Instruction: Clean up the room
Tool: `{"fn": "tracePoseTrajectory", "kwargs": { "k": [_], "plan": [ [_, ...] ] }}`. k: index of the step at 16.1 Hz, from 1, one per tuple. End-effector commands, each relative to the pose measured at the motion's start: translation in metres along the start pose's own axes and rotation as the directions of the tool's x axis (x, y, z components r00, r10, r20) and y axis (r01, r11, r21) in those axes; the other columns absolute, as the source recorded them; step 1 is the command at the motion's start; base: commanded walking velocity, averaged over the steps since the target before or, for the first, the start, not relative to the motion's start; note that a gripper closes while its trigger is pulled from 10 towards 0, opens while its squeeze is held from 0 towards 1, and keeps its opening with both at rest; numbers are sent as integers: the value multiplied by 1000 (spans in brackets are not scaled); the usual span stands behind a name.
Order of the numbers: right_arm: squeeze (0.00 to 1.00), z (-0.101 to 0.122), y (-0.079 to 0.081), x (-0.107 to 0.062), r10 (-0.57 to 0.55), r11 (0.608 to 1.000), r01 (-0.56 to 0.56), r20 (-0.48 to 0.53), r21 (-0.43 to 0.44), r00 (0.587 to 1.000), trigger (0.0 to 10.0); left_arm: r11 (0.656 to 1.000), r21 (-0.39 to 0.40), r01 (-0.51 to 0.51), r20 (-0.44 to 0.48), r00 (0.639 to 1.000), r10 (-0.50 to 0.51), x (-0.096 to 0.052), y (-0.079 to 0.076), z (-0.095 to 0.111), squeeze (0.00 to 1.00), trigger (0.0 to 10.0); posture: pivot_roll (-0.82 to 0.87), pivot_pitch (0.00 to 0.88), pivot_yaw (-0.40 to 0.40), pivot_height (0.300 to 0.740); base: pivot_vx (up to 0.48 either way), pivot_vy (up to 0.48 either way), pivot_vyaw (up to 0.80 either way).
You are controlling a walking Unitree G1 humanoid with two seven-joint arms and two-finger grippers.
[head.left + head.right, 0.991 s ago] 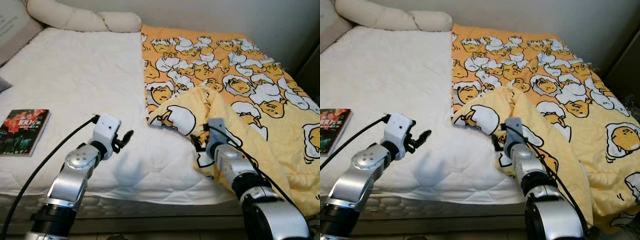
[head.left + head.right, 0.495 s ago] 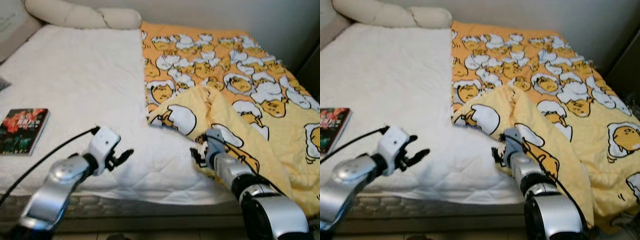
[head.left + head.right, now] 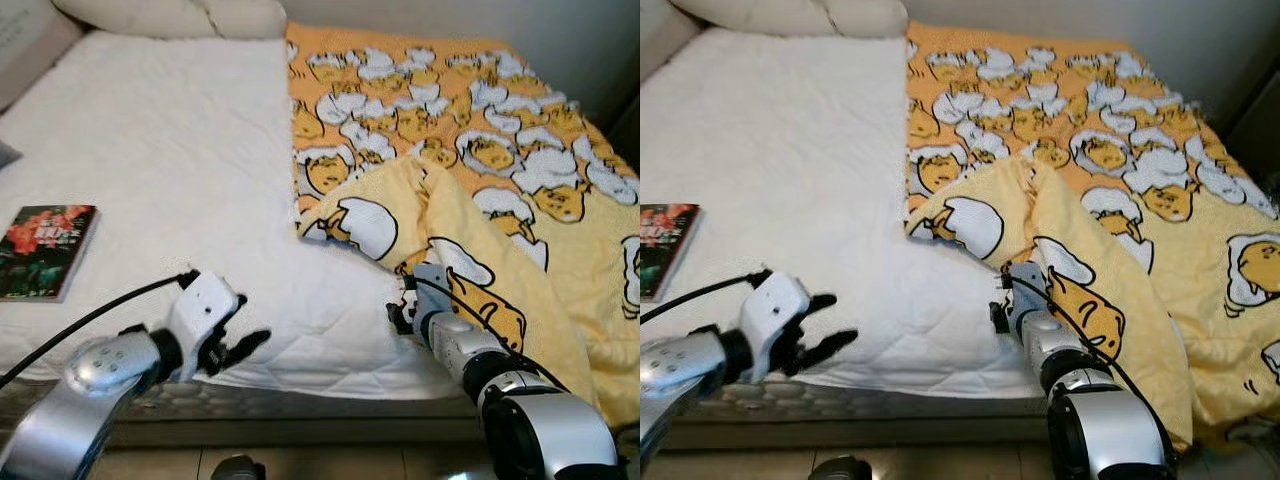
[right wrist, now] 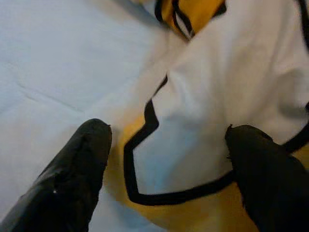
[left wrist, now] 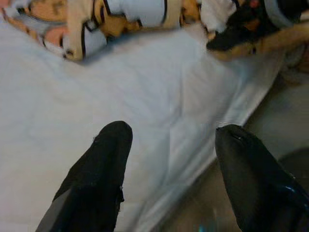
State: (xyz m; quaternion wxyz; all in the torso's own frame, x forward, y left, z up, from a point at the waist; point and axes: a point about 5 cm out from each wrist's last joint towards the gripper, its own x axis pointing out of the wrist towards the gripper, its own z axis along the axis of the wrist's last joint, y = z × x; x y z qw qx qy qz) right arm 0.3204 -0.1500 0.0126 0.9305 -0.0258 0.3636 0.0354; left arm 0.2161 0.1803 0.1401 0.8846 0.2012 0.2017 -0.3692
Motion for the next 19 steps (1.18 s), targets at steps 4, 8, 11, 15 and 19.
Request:
{"fn": "tracePoseTrajectory", "kwargs": {
  "k": [4, 8, 11, 15, 19],
  "plan": [
    [0, -21, -3, 0, -30, 1000, 30, -58, -10, 998, 1098, 1000, -6, 10, -54, 999, -10, -17, -8, -4, 0, 10000, 265, 188, -70, 740, 0, 0, 0],
    [0, -20, 1, 0, -21, 1000, 22, -54, 3, 998, 0, 1000, -16, 2, -72, 997, -3, -22, -9, -6, 0, 10000, 242, 173, -82, 740, 0, 0, 0],
    [0, -16, 0, 0, -7, 1000, 8, -40, 8, 999, 0, 1000, -28, -5, -69, 998, 3, -21, -7, -7, 0, 10000, 216, 158, -86, 740, 0, 0, 0],
    [0, -15, -4, -1, 22, 1000, -22, -29, -16, 999, 0, 999, -47, -24, -48, 999, 22, -14, -3, -9, 0, 10000, 172, 113, -84, 740, 0, 0, 0],
    [0, -16, -3, -2, 138, 990, -138, -2, -39, 990, 0, 998, -66, -12, -29, 1000, 10, -4, -8, -11, 0, 10000, 138, 52, -84, 740, 0, 0, 0]
  ]
}}
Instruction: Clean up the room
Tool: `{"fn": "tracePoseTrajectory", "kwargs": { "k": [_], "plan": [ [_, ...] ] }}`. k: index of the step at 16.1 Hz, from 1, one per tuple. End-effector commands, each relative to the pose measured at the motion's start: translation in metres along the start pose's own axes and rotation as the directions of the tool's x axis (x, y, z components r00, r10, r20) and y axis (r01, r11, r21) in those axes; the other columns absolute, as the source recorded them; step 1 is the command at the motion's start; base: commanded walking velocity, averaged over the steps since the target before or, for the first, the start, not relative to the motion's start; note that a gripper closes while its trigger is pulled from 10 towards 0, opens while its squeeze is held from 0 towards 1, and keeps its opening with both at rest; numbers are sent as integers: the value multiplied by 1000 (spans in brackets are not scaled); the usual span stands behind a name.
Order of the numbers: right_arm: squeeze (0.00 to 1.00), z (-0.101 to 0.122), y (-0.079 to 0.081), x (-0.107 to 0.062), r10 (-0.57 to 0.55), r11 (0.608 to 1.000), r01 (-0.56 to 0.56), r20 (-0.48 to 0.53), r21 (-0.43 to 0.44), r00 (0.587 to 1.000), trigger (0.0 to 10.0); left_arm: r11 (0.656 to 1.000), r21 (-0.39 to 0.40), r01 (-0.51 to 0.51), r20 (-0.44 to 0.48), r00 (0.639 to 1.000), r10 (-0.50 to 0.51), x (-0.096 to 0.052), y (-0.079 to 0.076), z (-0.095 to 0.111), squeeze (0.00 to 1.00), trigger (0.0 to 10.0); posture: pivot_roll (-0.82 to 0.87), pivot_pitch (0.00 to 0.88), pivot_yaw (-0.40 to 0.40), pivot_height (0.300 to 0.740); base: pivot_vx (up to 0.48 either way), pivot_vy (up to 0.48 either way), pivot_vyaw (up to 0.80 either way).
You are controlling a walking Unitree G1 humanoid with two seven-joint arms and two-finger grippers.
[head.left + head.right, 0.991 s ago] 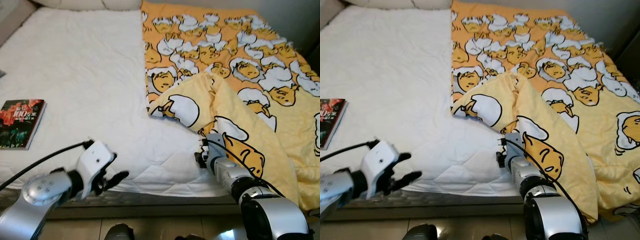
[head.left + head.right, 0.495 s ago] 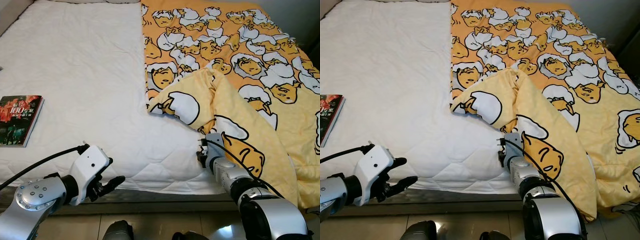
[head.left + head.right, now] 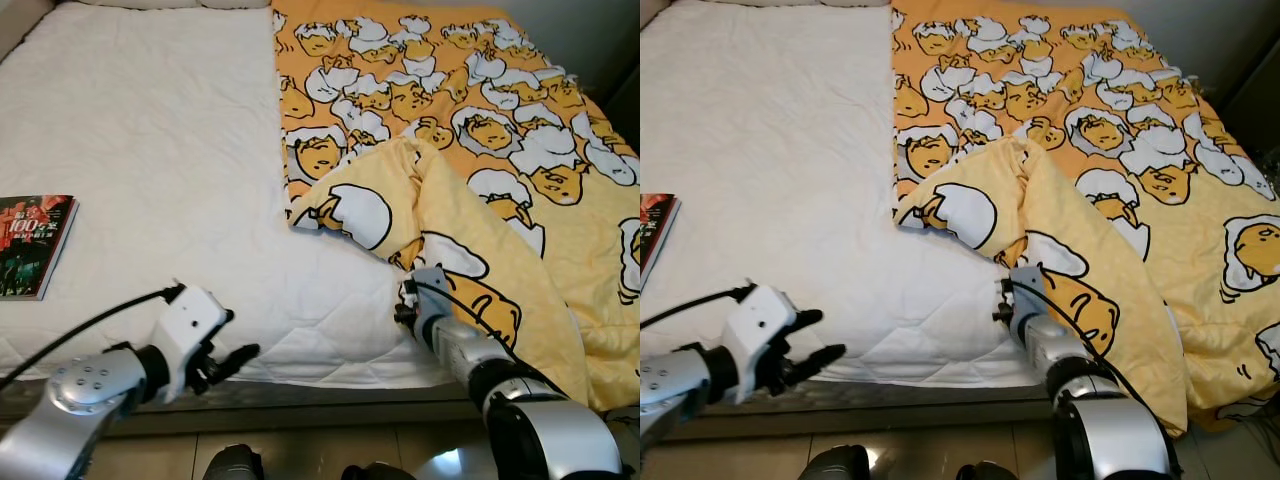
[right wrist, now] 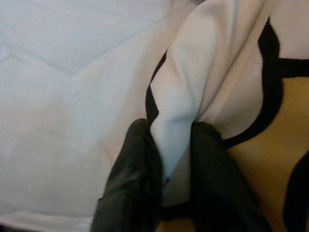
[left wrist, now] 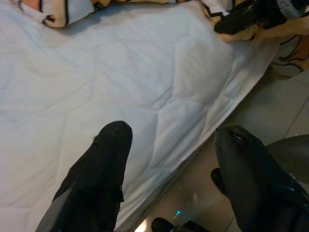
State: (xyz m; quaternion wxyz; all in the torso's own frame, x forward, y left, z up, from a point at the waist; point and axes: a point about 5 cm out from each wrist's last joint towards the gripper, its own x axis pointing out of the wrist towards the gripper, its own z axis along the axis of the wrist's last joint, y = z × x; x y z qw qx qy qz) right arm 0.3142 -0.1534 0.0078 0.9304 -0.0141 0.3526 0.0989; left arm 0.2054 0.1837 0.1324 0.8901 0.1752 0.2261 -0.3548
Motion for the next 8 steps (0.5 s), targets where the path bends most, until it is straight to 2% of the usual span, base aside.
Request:
{"fn": "tracePoseTrajectory", "kwargs": {
  "k": [1, 3, 4, 5, 6, 7, 8],
  "plan": [
    [0, -13, 0, -2, 81, 996, -82, -26, -28, 996, 0, 1000, 3, 0, 4, 1000, 0, 3, -2, 0, 0, 10000, 127, 43, -81, 740, 0, 0, 0],
    [0, -22, -2, -5, 140, 989, -142, -37, -41, 989, 0, 1000, 2, 2, 9, 1000, -2, 6, -2, 0, 0, 10000, 117, 40, -79, 740, 0, 0, 0],
    [0, -26, -5, -8, 210, 977, -210, -14, -41, 978, 0, 1000, 6, 5, 13, 1000, -5, 9, -1, 1, 0, 10000, 117, 44, -80, 740, 0, 0, 0],
    [0, -27, -4, -12, 317, 948, -316, 23, -48, 948, 0, 1000, 8, 6, 16, 1000, -6, 10, -1, 1, 0, 10000, 115, 43, -78, 740, 0, 0, 0],
    [0, -27, -3, -14, 365, 930, -363, 35, -53, 931, 0, 1000, 8, 6, 18, 1000, -6, 10, -1, 2, 0, 10000, 115, 43, -78, 740, 0, 0, 0],
    [0, -33, 3, -21, 506, 863, -504, 45, -46, 862, 0, 1000, 8, 9, 17, 1000, -9, 10, -1, 1, 0, 10000, 107, 37, -74, 740, 0, 0, 0],
    [0, -63, 15, -48, 761, 642, -765, -80, -61, 644, 0, 1000, 8, 20, 18, 1000, -20, 12, -2, 1, 0, 10000, 99, 38, -72, 740, 0, 0, 0]
  ]
}}
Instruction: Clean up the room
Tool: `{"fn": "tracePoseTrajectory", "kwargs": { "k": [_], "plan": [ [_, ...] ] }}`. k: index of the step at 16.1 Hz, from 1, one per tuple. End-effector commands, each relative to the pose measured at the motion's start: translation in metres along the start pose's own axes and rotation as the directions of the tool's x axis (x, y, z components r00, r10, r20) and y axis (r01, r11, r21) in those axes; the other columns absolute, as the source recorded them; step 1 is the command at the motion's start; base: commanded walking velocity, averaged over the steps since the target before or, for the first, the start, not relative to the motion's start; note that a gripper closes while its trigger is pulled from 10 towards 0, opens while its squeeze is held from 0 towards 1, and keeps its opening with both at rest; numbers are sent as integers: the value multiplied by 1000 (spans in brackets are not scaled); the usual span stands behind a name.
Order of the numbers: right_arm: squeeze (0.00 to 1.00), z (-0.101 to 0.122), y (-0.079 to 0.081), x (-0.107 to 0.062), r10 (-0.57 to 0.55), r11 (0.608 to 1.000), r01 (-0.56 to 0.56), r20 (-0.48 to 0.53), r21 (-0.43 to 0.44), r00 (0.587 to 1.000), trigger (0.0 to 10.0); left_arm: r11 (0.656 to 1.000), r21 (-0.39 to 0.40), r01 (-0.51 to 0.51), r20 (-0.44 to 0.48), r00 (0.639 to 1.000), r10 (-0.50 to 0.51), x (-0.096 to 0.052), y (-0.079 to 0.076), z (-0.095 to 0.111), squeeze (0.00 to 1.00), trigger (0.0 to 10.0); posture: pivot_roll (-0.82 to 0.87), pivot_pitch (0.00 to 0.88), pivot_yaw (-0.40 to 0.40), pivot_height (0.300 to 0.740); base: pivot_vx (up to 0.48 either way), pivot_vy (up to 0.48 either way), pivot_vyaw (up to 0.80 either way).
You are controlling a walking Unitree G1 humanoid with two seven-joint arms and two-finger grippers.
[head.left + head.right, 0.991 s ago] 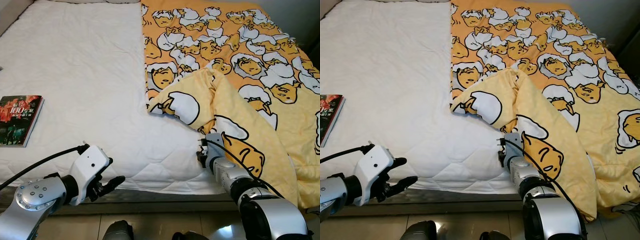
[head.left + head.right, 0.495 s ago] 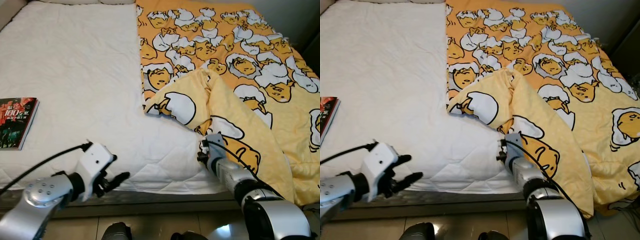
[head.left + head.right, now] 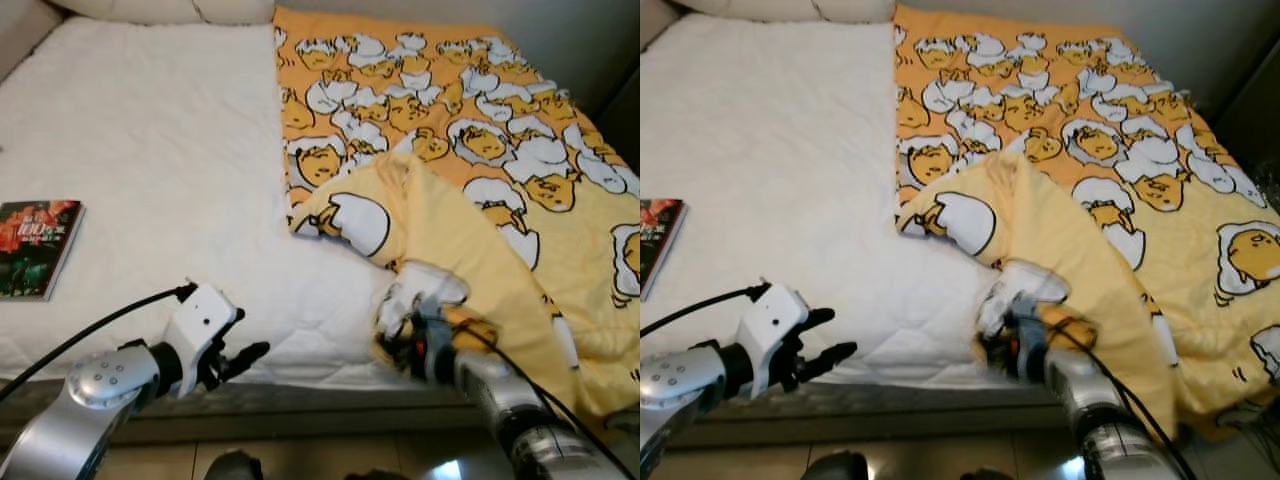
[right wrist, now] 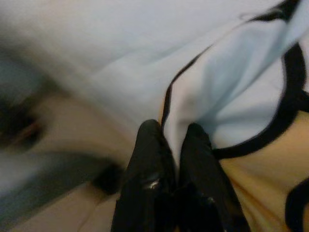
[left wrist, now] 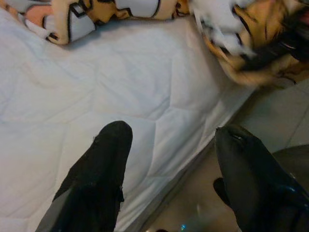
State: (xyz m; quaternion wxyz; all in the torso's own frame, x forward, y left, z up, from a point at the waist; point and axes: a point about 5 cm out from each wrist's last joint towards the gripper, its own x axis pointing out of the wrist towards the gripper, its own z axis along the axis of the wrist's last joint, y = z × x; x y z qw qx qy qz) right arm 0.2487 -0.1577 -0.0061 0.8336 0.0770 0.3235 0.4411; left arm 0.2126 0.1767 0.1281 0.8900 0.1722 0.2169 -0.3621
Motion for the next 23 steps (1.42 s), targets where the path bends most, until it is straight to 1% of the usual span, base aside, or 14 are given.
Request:
{"fn": "tracePoseTrajectory", "kwargs": {
  "k": [1, 2, 3, 5, 6, 7, 8, 9, 14, 15, 16, 18, 20, 23],
  "plan": [
    [0, -23, 23, -8, 232, 972, -233, -133, 3, 964, 0, 1000, 4, 14, 0, 1000, -14, 2, -2, -1, 0, 10000, 96, 38, -71, 740, 0, 0, 0],
    [0, -56, 37, -23, 315, 940, -340, -321, -23, 893, 0, 1000, 4, 22, 4, 1000, -22, 4, -3, 0, 0, 10000, 94, 39, -71, 740, 0, 0, 0],
    [0, -66, 38, -27, 322, 936, -352, -367, -15, 873, 0, 1000, 6, 25, 5, 1000, -25, 4, -3, 1, 0, 10000, 94, 39, -71, 740, 0, 0, 0],
    [0, -78, 38, -31, 309, 943, -333, -390, 6, 867, 0, 1000, 8, 28, 7, 1000, -28, 5, -3, 1, 0, 10000, 94, 42, -70, 740, 0, 0, 0],
    [0, -104, 40, -31, 241, 964, -266, -428, 2, 871, 0, 999, 10, 32, 8, 999, -32, 5, -3, 2, 0, 10000, 95, 42, -69, 740, 0, 0, 0],
    [0, -118, 44, -31, 194, 973, -228, -450, -23, 872, 3490, 999, 12, 34, 7, 999, -34, 5, -3, 2, 0, 10000, 95, 42, -69, 740, 0, 0, 0],
    [0, -125, 48, -30, 154, 978, -202, -465, -55, 872, 9294, 999, 13, 35, 7, 999, -35, 5, -4, 2, 0, 10000, 95, 42, -69, 740, 0, 0, 0],
    [1000, -131, 51, -18, 55, 991, -104, -445, -87, 894, 10000, 999, 14, 38, 8, 999, -38, 5, -4, 2, 0, 10000, 97, 40, -67, 740, 0, 0, 0],
    [1000, -101, 51, 13, 90, 991, -113, -288, -65, 954, 10000, 999, 15, 42, 5, 999, -42, 4, -5, 2, 0, 10000, 99, 44, -68, 740, 0, 0, 0],
    [1000, -88, 42, 9, 104, 990, -125, -248, -70, 963, 10000, 999, 14, 42, 5, 999, -42, 5, -5, 2, 0, 10000, 99, 44, -68, 740, 0, 0, 0],
    [1000, -60, 25, -2, 94, 984, -118, -171, -136, 981, 10000, 999, 13, 43, 2, 999, -43, 4, -6, 1, 0, 10000, 101, 51, -65, 740, 0, 0, 0],
    [1000, -30, 15, -4, 43, 971, -65, -97, -230, 994, 10000, 999, 13, 43, -4, 999, -43, 4, -6, -1, 0, 10000, 102, 51, -64, 740, 0, 0, 0],
    [1000, -15, 10, -2, -6, 960, -8, -49, -281, 999, 10000, 999, 13, 42, -8, 999, -42, 4, -5, -2, 0, 10000, 100, 50, -62, 740, 0, 0, 0],
    [1000, 11, 7, 5, -75, 955, 99, 92, -281, 993, 10000, 999, 12, 39, -10, 999, -39, 5, -4, -3, 0, 10000, 100, 43, -59, 740, 0, 0, 0]
  ]
}}
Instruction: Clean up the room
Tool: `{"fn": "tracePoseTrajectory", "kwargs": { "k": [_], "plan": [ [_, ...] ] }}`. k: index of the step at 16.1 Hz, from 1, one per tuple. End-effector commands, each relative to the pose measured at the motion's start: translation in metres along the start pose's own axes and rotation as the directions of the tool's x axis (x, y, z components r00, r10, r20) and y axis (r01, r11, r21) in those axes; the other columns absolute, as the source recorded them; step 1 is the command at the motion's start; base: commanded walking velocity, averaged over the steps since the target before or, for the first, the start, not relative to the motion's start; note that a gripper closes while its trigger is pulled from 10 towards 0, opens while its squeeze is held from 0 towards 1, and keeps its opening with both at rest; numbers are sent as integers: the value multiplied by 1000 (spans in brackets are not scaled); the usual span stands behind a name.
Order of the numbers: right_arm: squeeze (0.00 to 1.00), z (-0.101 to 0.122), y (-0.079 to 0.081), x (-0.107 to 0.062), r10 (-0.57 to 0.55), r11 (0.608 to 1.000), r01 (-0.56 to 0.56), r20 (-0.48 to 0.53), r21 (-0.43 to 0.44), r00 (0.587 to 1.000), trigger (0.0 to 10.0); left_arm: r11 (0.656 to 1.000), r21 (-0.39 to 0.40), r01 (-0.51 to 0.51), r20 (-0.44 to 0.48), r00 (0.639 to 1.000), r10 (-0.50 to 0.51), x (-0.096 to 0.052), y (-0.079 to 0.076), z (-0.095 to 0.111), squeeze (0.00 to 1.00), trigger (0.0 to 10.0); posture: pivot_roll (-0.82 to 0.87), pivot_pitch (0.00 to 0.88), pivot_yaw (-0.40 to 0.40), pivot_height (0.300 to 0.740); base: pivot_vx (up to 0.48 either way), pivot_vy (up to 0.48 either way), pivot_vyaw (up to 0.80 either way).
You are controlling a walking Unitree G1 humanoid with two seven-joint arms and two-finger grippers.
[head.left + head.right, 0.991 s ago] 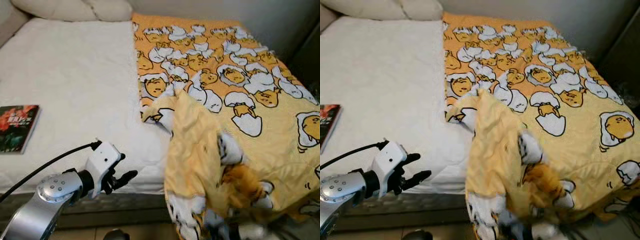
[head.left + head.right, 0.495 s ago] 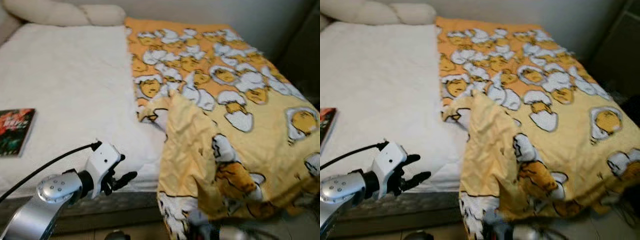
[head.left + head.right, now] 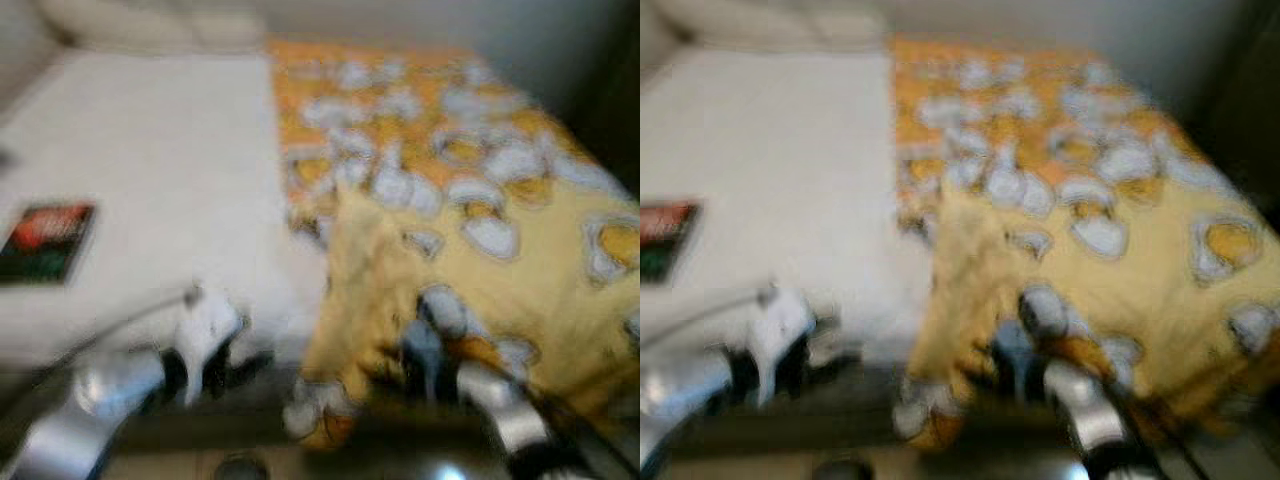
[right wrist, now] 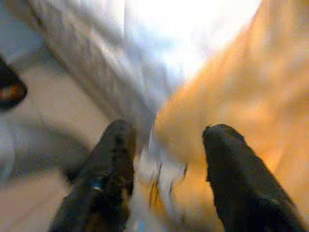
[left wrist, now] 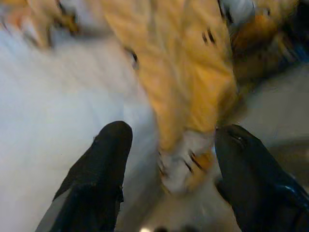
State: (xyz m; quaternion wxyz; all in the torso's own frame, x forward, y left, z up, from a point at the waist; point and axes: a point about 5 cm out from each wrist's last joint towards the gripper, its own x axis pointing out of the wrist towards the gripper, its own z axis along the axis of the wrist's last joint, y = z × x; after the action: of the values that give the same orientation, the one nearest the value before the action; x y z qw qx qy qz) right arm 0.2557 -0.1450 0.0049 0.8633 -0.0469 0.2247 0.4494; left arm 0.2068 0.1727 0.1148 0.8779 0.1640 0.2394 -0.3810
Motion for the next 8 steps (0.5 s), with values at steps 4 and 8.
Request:
{"fn": "tracePoseTrajectory", "kwargs": {
  "k": [4, 8],
  "plan": [
    [1000, 20, 5, -2, -221, 974, 210, 171, 84, 960, 10000, 978, -86, -192, 69, 978, 198, 10, 12, 4, 0, 10000, 53, 0, -33, 740, 0, 0, 0],
    [0, 21, 10, -17, -464, 881, 422, 211, 215, 860, 10000, 904, -239, -354, 121, 913, 389, 24, 27, 4, 0, 10000, 11, 0, -10, 740, 0, 0, 0]
  ]
}}
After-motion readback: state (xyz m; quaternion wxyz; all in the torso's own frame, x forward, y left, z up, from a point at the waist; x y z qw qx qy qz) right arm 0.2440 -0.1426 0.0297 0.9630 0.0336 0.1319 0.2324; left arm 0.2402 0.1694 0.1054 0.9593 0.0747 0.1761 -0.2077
